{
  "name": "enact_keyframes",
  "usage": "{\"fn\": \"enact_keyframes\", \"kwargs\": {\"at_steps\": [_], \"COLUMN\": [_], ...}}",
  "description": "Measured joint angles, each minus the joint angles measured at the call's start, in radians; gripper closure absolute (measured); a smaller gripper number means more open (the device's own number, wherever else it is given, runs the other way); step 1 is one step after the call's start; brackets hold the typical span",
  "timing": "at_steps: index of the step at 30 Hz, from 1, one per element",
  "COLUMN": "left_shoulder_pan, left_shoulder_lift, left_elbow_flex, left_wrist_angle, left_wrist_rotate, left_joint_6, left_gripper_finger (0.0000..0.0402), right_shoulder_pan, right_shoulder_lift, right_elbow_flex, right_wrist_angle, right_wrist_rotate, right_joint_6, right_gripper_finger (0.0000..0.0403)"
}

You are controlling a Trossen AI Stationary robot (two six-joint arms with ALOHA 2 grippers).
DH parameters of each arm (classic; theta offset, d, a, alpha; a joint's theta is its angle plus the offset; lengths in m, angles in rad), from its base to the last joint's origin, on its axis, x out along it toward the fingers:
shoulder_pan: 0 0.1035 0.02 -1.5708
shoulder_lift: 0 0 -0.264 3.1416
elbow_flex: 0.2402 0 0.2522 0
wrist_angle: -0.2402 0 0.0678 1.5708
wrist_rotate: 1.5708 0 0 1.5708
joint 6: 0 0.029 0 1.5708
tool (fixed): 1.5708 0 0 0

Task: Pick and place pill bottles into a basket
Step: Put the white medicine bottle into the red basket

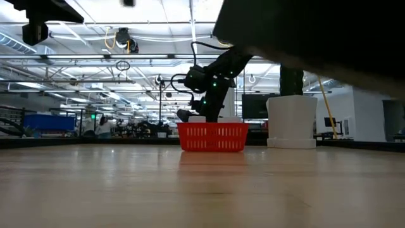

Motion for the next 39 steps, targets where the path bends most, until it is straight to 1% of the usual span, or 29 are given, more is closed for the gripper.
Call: {"fn": "enact_keyframes", "kwargs": {"at_steps": [4, 6, 8, 12, 15, 19, 21, 23, 27, 31, 37, 39], "left_shoulder_pan": [0.000, 0.000, 0.000, 0.000, 0.000, 0.000, 0.000, 0.000, 0.000, 0.000, 0.000, 0.000], "left_shoulder_lift": [0.000, 0.000, 0.000, 0.000, 0.000, 0.000, 0.001, 0.001, 0.002, 0.002, 0.004, 0.010], "left_elbow_flex": [0.000, 0.000, 0.000, 0.000, 0.000, 0.000, 0.000, 0.000, 0.000, 0.000, 0.000, 0.000], "left_wrist_angle": [0.001, 0.001, 0.001, 0.001, 0.001, 0.000, 0.000, 0.001, 0.001, 0.002, 0.020, 0.024], "left_wrist_rotate": [0.000, 0.000, 0.000, 0.004, 0.004, 0.032, 0.051, 0.063, 0.064, 0.063, 0.045, 0.040], "left_joint_6": [-0.001, 0.000, 0.002, 0.002, 0.002, 0.007, 0.007, 0.008, 0.007, 0.007, 0.006, 0.011], "left_gripper_finger": [0.0395, 0.0386, 0.0375, 0.0359, 0.0356, 0.0361, 0.0365, 0.0368, 0.0375, 0.0384, 0.0398, 0.0395], "right_shoulder_pan": [0.005, 0.007, 0.013, 0.017, 0.021, 0.027, 0.034, 0.045, 0.057, 0.069, 0.113, 0.137], "right_shoulder_lift": [0.000, 0.000, 0.000, 0.000, -0.001, -0.021, -0.045, -0.068, -0.110, -0.160, -0.265, -0.310], "right_elbow_flex": [0.000, 0.000, 0.000, 0.000, 0.000, 0.000, 0.000, 0.001, 0.002, 0.000, 0.000, 0.000], "right_wrist_angle": [-0.013, -0.013, -0.005, -0.004, 0.005, 0.012, -0.004, 0.026, 0.036, -0.021, -0.151, -0.202], "right_wrist_rotate": [-0.014, 0.001, 0.009, 0.014, 0.029, 0.029, 0.027, 0.032, 0.029, 0.029, 0.024, -0.012], "right_joint_6": [-0.015, -0.027, -0.062, -0.083, -0.123, -0.200, -0.248, -0.292, -0.321, -0.343, -0.427, -0.461], "right_gripper_finger": [0.0200, 0.0219, 0.0229, 0.0232, 0.0237, 0.0250, 0.0251, 0.0251, 0.0251, 0.0251, 0.0251, 0.0251]}}
